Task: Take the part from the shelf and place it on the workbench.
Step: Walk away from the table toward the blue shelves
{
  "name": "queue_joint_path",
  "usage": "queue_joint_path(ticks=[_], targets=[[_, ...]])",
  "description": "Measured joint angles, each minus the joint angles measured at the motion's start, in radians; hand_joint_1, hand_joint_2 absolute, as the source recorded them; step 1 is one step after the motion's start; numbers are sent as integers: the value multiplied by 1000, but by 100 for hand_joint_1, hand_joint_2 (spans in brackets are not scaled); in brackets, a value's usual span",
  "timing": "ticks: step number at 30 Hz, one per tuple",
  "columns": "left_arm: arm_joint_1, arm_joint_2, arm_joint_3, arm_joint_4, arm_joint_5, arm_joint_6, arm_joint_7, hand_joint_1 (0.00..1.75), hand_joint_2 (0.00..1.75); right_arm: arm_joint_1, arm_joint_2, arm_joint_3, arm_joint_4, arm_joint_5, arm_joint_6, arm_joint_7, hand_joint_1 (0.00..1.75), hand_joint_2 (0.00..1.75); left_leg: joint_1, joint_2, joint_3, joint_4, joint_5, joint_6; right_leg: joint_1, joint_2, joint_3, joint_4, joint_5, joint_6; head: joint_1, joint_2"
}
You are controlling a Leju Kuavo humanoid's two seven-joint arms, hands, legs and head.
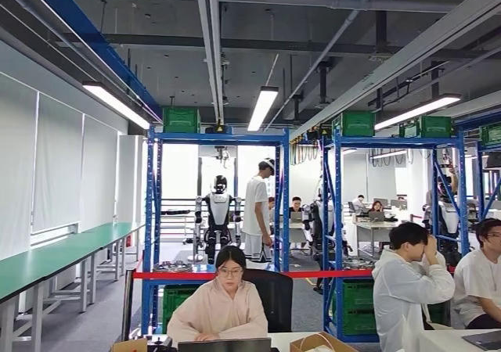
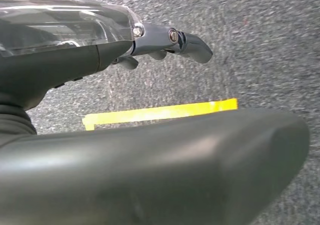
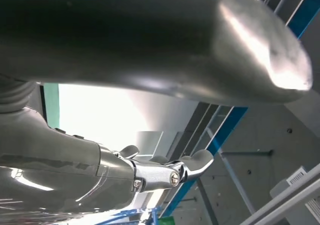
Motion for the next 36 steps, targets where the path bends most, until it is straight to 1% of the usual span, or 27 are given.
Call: queue_joint_path(ticks=[1, 2, 5, 6, 9, 10, 11, 12, 14, 15, 16, 17, 18, 20, 21, 22, 23, 25, 26, 27, 29, 30, 31, 32, 33, 35, 36], targets=[[1, 0, 0, 0, 0, 2, -1, 0, 0, 6, 0, 4, 0, 6, 0, -5, 0, 0, 0, 0, 2, 19, -6, -2, 0, 0, -8, 2, 5, 1, 0, 0], [2, 0, 1, 0, -1, 4, -2, 0, 0, 13, 0, 7, -1, 12, 0, -10, 0, 0, 1, 0, 23, 0, 5, -3, 0, 0, -15, 5, 9, 4, 0, 0], [1, 2, 4, 0, -3, 7, -5, 0, 0, 26, 0, 15, -7, 25, -2, -24, 0, 0, 4, -1, 141, -187, 72, -4, 0, 2, -39, 25, 16, 14, 0, 0], [2, 3, 6, 0, -4, 7, -6, 0, 0, 28, 0, 17, -9, 28, -2, -27, 0, 0, 3, -3, 162, -228, 83, -1, 1, 2, -45, 32, 20, 19, 0, 0], [7, 2, 13, 0, -9, 8, -8, 0, 0, 41, 0, 26, -13, 32, -3, -31, 0, 0, -3, -3, 163, -243, 99, 19, 1, 6, -54, 38, 32, 36, 0, 0], [8, 2, 15, 0, -9, 8, -9, 0, 0, 47, -1, 28, -13, 32, -3, -32, 0, 0, -3, -1, 159, -243, 106, 27, -1, 7, -57, 42, 26, 42, 0, 0], [8, 2, 16, 0, -9, 9, -10, 0, 0, 53, -2, 29, -13, 32, -3, -33, 0, 0, -3, 2, 152, -244, 114, 35, -3, 7, -63, 58, 4, 48, 0, 0], [8, 2, 17, 0, -9, 10, -10, 0, 0, 59, -4, 29, -13, 33, -3, -35, 0, 0, -2, 4, 143, -244, 123, 41, -5, 7, -74, 95, -35, 53, 0, 0], [9, 3, 21, -1, -9, 13, -11, 0, 0, 74, -10, 30, -11, 35, 0, -42, 0, 0, -5, 7, 123, -244, 140, 50, -8, 7, -102, 213, -131, 60, 0, 0], [10, 3, 23, -1, -9, 14, -11, 0, 0, 84, -13, 31, -10, 37, 3, -48, 0, 0, -7, 8, 112, -243, 147, 51, -9, 7, -112, 272, -163, 62, 0, 0], [11, 3, 26, -1, -9, 15, -10, 0, 0, 95, -17, 31, -7, 41, 7, -54, 0, 0, -9, 9, 101, -243, 155, 51, -10, 7, -108, 306, -174, 62, 0, 0], [12, 3, 29, -1, -9, 16, -9, 0, 0, 106, -21, 32, -4, 45, 10, -62, 0, 0, -12, 9, 91, -243, 163, 51, -9, 7, -88, 303, -166, 60, 0, 0], [13, 2, 31, -1, -9, 16, -8, 0, 0, 117, -25, 32, -1, 49, 14, -71, 0, 0, -14, 9, 81, -242, 170, 50, -8, 7, -51, 265, -144, 56, 0, 0], [16, 1, 37, -1, -8, 20, -3, 0, 0, 140, -31, 32, 5, 58, 21, -89, 0, 0, -18, 9, 68, -242, 184, 48, -1, 7, 58, 114, -105, 37, 0, 0], [17, 0, 41, -1, -7, 22, -1, 0, 0, 152, -33, 32, 9, 63, 25, -99, 0, 0, -18, 9, 63, -242, 190, 45, 4, 7, 101, 45, -99, 30, 0, 0], [18, -1, 45, -1, -6, 25, 0, 0, 0, 166, -36, 32, 14, 68, 29, -107, 0, 0, -17, 9, 60, -243, 197, 40, 9, 7, 129, -2, -99, 23, 0, 0], [20, -2, 50, -1, -5, 28, 2, 0, 0, 181, -39, 31, 22, 75, 32, -114, 0, 0, -15, 9, 57, -244, 204, 34, 13, 7, 139, -24, -100, 20, 0, 0], [24, -2, 61, -1, -4, 31, 4, 0, 0, 213, -43, 24, 49, 98, 35, -122, 0, 0, -9, 9, 51, -245, 209, 22, 15, 4, 136, -38, -85, 13, 0, 0], [27, -3, 67, -1, -5, 33, 3, 0, 0, 226, -43, 18, 70, 116, 32, -123, 0, 0, -8, 9, 46, -236, 191, 18, 14, 2, 130, -43, -74, 6, 0, 0], [29, -5, 72, -1, -6, 33, 3, 0, 0, 238, -44, 12, 97, 136, 25, -122, 0, 0, -7, 8, 38, -212, 158, 15, 12, -1, 121, -48, -62, 0, 0, 0], [32, -8, 85, -1, -8, 35, 1, 0, 0, 257, -47, 4, 171, 171, 7, -119, 0, 0, -6, 8, 12, -109, 62, 11, 11, -4, 96, -48, -41, -7, 0, 0], [32, -8, 91, -1, -9, 36, -1, 0, 0, 265, -50, 2, 212, 186, -6, -118, 0, 0, -5, 8, 0, -47, 28, 8, 11, -5, 82, -47, -31, -7, 0, 0], [32, -8, 98, -1, -10, 36, -2, 0, 0, 271, -53, 0, 253, 200, -22, -116, 0, 0, -4, 8, -3, 0, 17, 4, 10, -6, 66, -44, -21, -5, 0, 0], [33, -8, 102, -1, -10, 37, -3, 0, 0, 275, -56, 0, 287, 214, -39, -114, 0, 0, -2, 8, 6, 19, 30, 0, 9, -6, 49, -40, -12, -3, 0, 0], [33, -8, 107, -2, -12, 37, -4, 0, 0, 275, -59, 0, 327, 229, -63, -108, 0, 0, 0, 8, 32, 3, 59, -4, 7, -7, 31, -33, -3, 2, 0, 0], [31, -10, 117, -4, -18, 37, -6, 0, 0, 272, -66, -1, 416, 257, -124, -88, 0, 0, 6, 8, 123, -113, 101, -12, 4, -6, -5, -11, 8, 12, 0, 0], [30, -10, 122, -6, -22, 37, -7, 0, 0, 269, -70, -2, 469, 272, -159, -82, 0, 0, 7, 7, 170, -182, 98, -11, 4, -6, -21, 3, 12, 17, 0, 0]])
